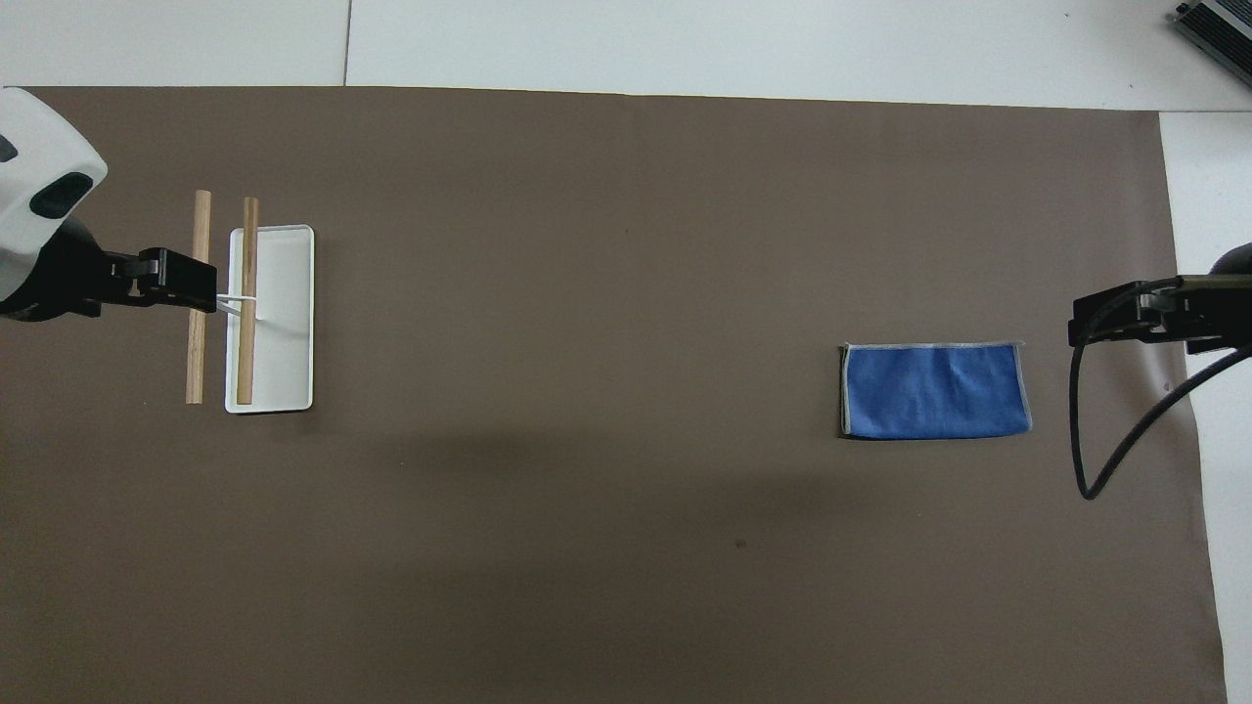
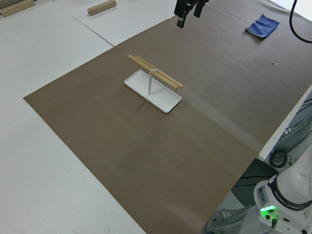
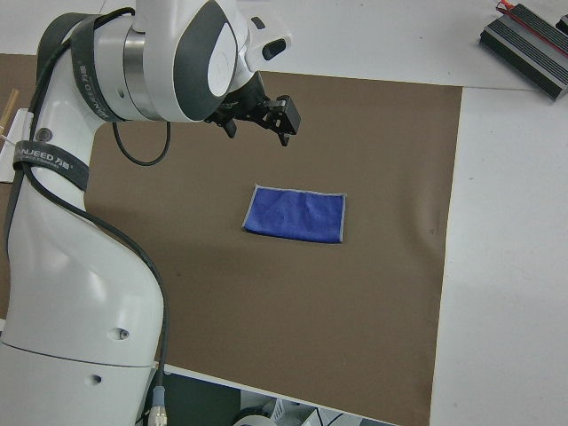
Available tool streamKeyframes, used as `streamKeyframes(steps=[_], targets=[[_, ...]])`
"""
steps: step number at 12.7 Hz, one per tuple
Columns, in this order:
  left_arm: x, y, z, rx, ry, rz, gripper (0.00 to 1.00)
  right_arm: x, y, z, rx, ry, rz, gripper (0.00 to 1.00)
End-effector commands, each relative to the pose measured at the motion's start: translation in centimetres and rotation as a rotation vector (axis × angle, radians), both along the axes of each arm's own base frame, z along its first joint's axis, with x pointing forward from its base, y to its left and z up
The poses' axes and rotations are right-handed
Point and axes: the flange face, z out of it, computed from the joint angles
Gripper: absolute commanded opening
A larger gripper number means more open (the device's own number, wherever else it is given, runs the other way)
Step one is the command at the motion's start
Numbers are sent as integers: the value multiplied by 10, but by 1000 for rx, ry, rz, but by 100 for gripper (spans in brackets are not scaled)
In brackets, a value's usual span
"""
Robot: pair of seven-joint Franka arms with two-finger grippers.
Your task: Right arm passes towel to left arm to hang
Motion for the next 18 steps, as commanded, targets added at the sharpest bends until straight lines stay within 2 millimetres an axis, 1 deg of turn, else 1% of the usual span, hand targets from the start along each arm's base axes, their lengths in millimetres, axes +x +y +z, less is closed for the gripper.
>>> streamKeyframes(steps=[1,3,5,7,10,11,13,14,15,18], targets=[[-6,-1,3,21,-5,4,100,-11,-4,-4,0,-15,22,100],[-6,-1,3,21,-5,4,100,-11,-4,-9,0,-37,25,100],[-6,-1,3,21,-5,4,100,-11,-4,-18,-2,-81,28,100],[-6,-1,3,21,-5,4,100,-16,-6,-38,0,-78,28,100],[-6,-1,3,21,-5,4,100,-15,-9,-79,-1,-81,62,100],[-6,-1,3,21,-5,4,100,-13,-17,-98,-3,-94,72,100],[-6,-1,3,21,-5,4,100,-14,-17,-138,-4,-121,104,100],[-6,-1,3,21,-5,4,100,-9,-19,-155,-4,-139,105,100],[-6,-1,3,21,-5,4,100,-4,-27,-168,-7,-137,98,100],[-6,-1,3,21,-5,4,100,-3,-32,-203,-2,-87,91,100]])
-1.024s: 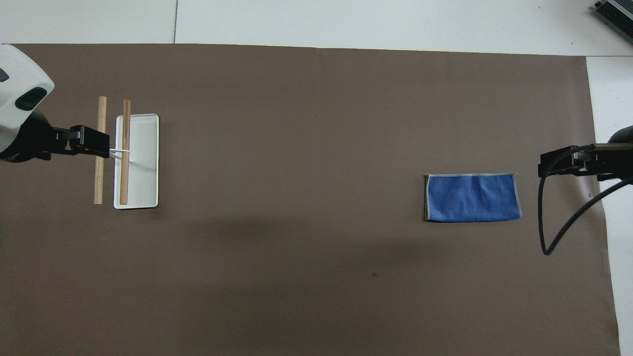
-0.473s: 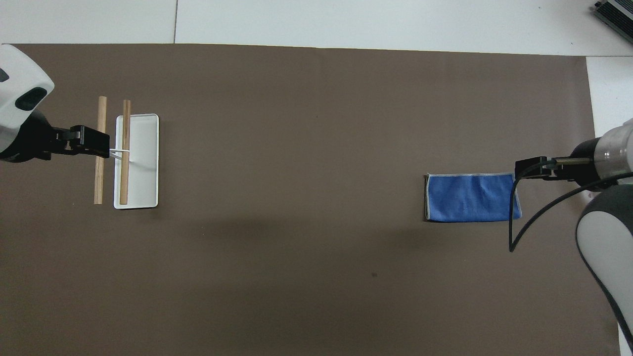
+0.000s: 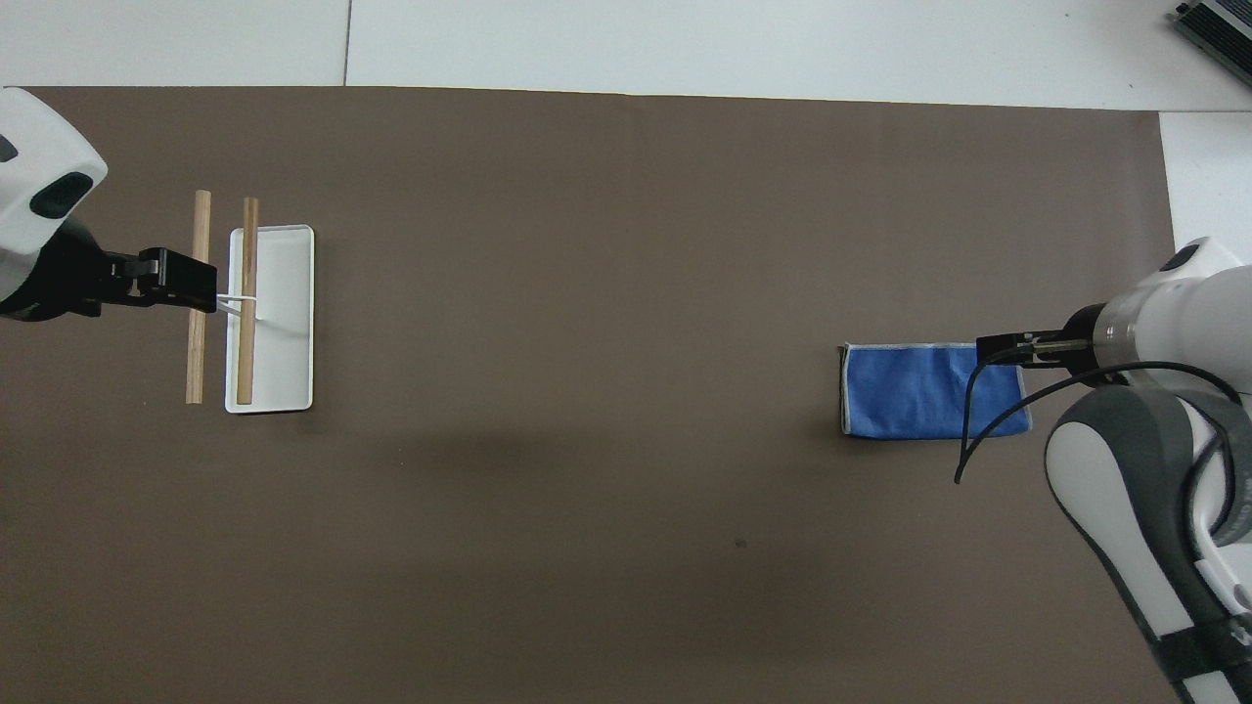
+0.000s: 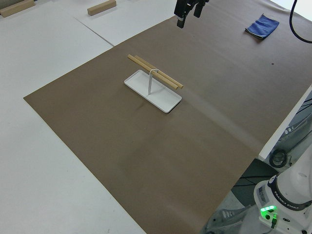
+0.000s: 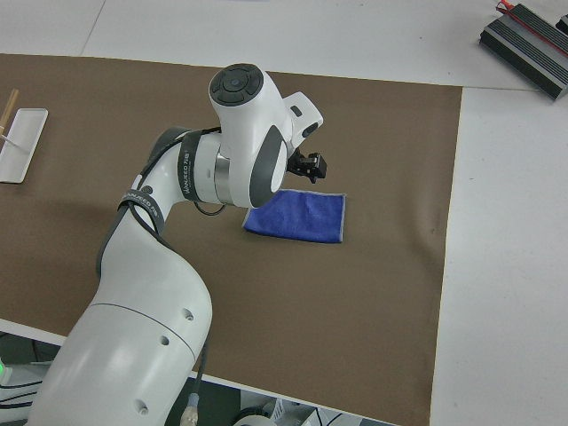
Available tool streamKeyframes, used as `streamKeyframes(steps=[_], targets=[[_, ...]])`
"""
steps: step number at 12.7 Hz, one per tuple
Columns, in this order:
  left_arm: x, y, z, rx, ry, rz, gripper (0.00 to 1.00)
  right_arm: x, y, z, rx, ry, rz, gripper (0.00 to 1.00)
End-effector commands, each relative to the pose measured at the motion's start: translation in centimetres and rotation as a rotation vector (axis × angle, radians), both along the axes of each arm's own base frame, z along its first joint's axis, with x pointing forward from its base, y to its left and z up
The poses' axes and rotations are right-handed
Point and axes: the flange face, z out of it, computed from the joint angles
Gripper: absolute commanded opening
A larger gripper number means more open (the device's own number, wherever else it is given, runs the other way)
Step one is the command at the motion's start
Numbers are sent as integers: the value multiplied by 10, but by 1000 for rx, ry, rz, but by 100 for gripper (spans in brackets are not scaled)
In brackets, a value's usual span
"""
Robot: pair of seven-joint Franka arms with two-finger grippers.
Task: Right arm passes towel to left arm to hang
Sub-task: 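Reach the right gripper down onto the blue towel's edge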
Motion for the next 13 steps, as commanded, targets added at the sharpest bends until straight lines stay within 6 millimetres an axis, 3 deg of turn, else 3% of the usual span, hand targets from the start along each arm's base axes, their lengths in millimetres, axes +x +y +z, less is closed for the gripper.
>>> streamKeyframes(steps=[1,4,5,7,8,13], targets=[[-6,-1,3,21,-5,4,100,2,-7,-30,-4,2,17,100],[-6,-1,3,21,-5,4,100,2,-9,-51,-3,13,20,100],[-6,-1,3,21,-5,4,100,5,-9,-64,-4,13,34,100],[-6,-1,3,21,-5,4,100,10,-27,-103,-8,-13,52,100],[-6,-1,3,21,-5,4,100,7,-27,-112,-6,-5,54,100],[-6,-1,3,21,-5,4,100,4,-7,-141,-1,-7,80,100]])
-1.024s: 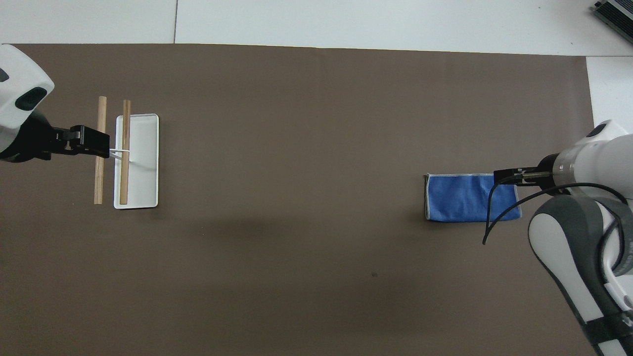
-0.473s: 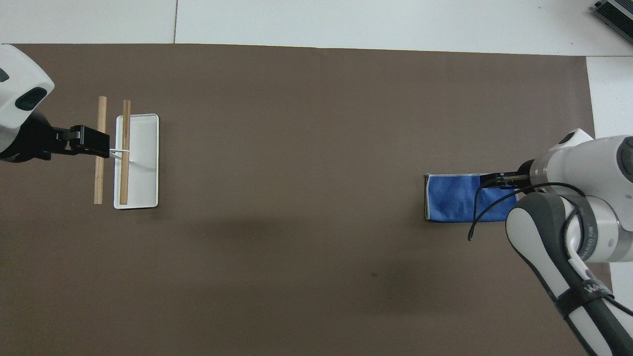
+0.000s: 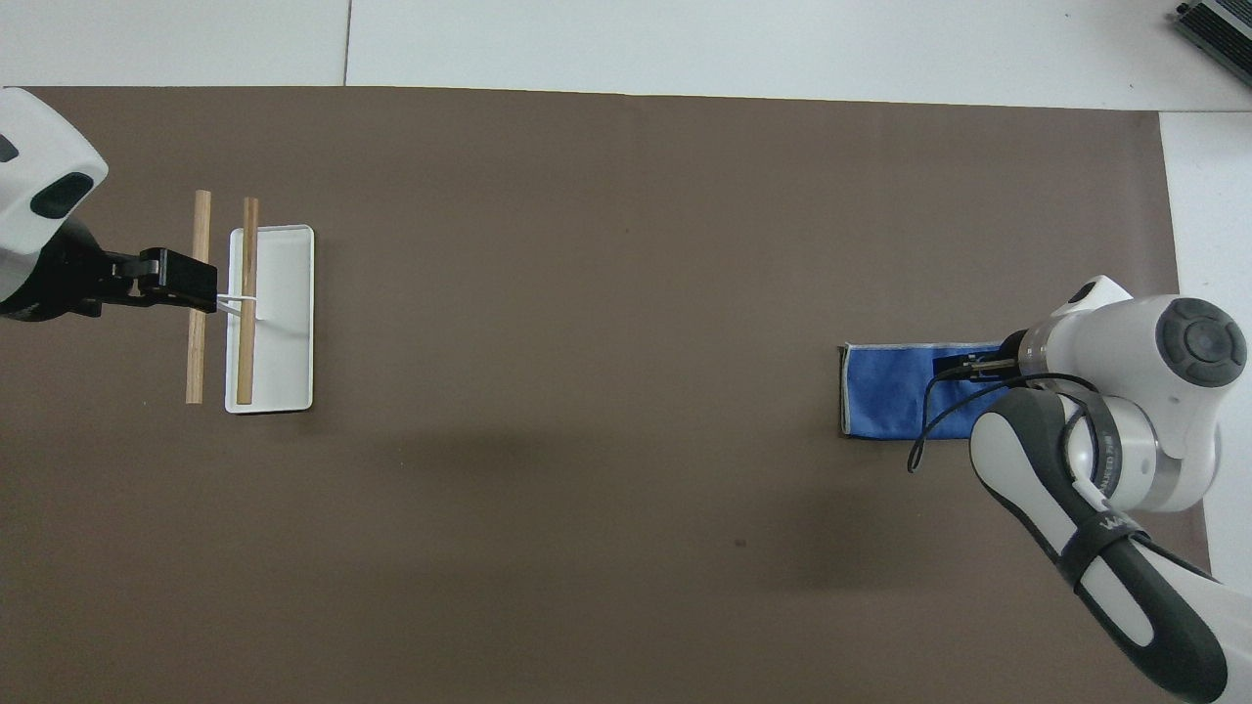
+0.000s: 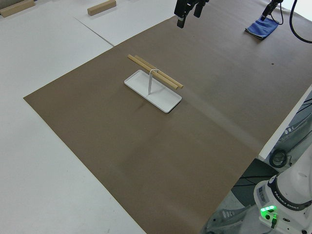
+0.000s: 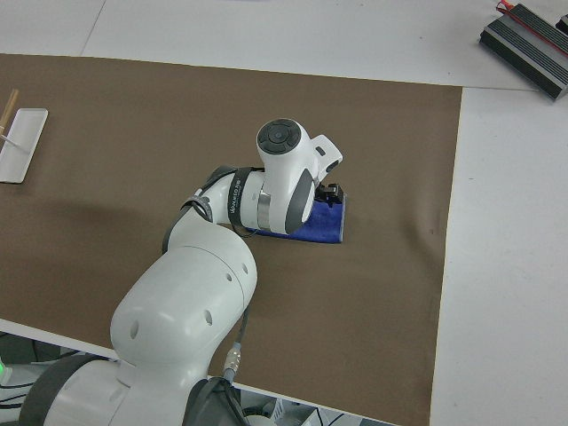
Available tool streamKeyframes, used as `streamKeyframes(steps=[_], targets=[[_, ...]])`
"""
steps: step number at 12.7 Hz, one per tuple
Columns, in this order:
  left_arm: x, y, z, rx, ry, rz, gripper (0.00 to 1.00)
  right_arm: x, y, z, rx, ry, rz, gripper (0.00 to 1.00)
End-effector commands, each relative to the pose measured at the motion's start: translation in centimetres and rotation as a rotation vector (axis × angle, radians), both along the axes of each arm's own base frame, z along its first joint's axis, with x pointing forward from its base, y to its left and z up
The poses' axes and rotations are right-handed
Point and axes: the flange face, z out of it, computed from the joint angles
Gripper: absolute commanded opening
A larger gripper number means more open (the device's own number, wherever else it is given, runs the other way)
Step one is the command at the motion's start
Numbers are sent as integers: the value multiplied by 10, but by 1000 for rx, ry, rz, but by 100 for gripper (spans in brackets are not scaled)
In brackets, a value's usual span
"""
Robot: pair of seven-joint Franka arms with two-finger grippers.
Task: Right arm passes towel to left arm to hang
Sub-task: 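Reach the right gripper down onto the blue towel's edge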
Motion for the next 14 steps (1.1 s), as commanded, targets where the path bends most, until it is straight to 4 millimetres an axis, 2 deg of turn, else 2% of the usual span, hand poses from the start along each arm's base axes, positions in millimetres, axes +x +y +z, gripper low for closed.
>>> streamKeyframes(steps=[1,6,8,9,11,13,14], targets=[[-6,-1,3,21,-5,4,100,-4,8,-12,6,-11,22,100],[-6,-1,3,21,-5,4,100,-4,10,-32,12,13,13,100],[-6,-1,3,21,-5,4,100,-4,12,-33,18,12,10,100],[-6,-1,3,21,-5,4,100,-4,12,-33,18,12,13,78],[-6,-1,3,21,-5,4,100,-4,13,-34,19,14,15,51],[-6,-1,3,21,-5,4,100,-4,13,-33,19,12,15,33],[-7,-2,3,22,-5,3,100,-4,12,-33,18,12,13,28]])
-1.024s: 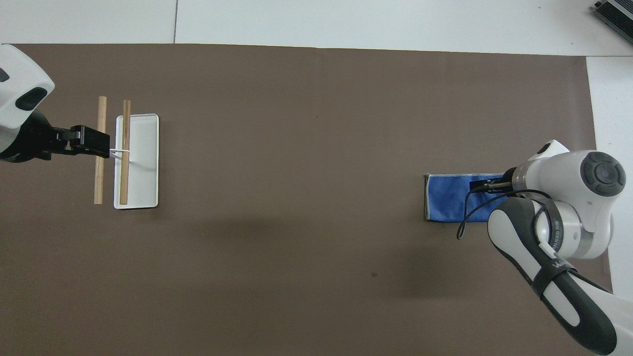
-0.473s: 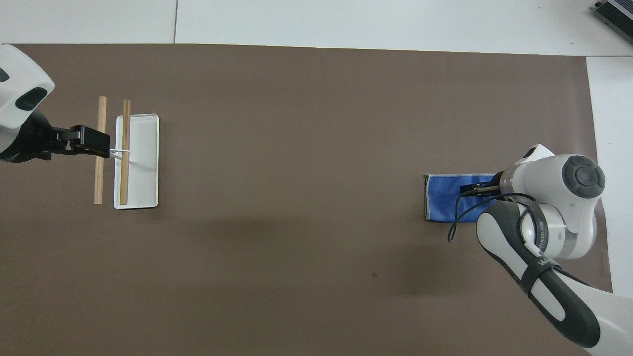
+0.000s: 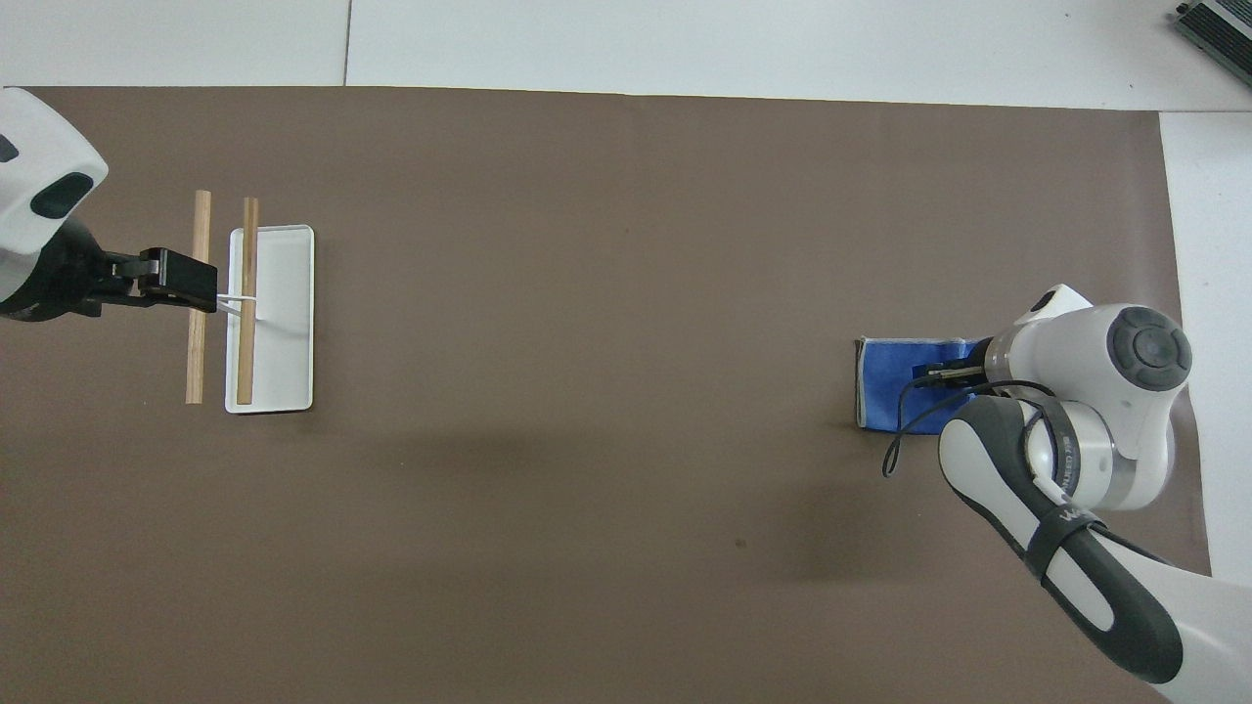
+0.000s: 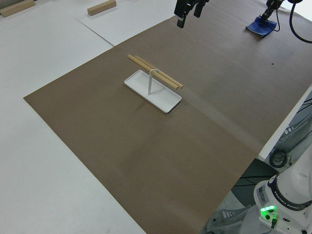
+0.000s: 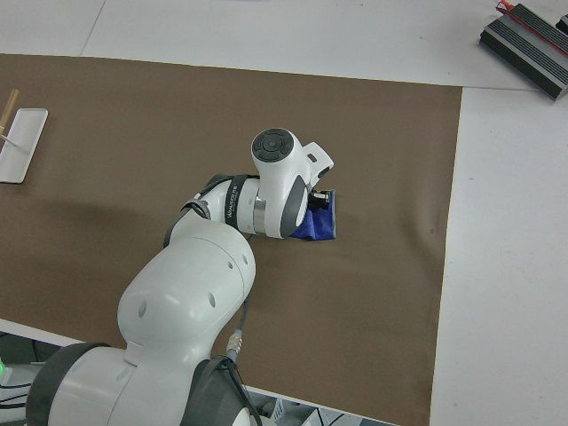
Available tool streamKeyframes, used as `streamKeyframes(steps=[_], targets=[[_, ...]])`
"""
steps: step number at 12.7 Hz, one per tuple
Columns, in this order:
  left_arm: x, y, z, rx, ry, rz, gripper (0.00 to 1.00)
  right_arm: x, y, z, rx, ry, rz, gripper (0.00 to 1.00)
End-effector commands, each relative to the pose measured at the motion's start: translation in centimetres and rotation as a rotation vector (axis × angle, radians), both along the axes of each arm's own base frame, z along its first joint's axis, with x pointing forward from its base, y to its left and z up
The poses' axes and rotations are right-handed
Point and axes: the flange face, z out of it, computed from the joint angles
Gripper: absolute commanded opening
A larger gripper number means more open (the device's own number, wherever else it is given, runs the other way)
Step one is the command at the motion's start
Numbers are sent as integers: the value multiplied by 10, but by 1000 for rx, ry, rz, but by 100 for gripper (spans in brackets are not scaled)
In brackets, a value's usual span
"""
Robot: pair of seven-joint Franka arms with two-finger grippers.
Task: Right arm passes towel to left arm to hang
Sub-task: 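Reach the right gripper down onto the blue towel's edge, then close the right gripper on the towel and lift it up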
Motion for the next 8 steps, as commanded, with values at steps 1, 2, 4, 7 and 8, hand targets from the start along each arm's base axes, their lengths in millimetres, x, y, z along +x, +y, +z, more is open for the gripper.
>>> streamKeyframes(steps=[1,2,4,7,8], targets=[[-6,-1,3,21,-5,4,100,-1,0,-7,10,-4,-4,20],[-6,-1,3,21,-5,4,100,1,1,-2,10,-10,-2,12],[-6,-1,3,21,-5,4,100,4,2,13,10,-34,0,0],[-7,-1,2,22,-2,4,100,7,33,50,24,-76,-4,0],[-7,-2,2,22,-2,3,100,8,50,63,42,-68,-35,0]])
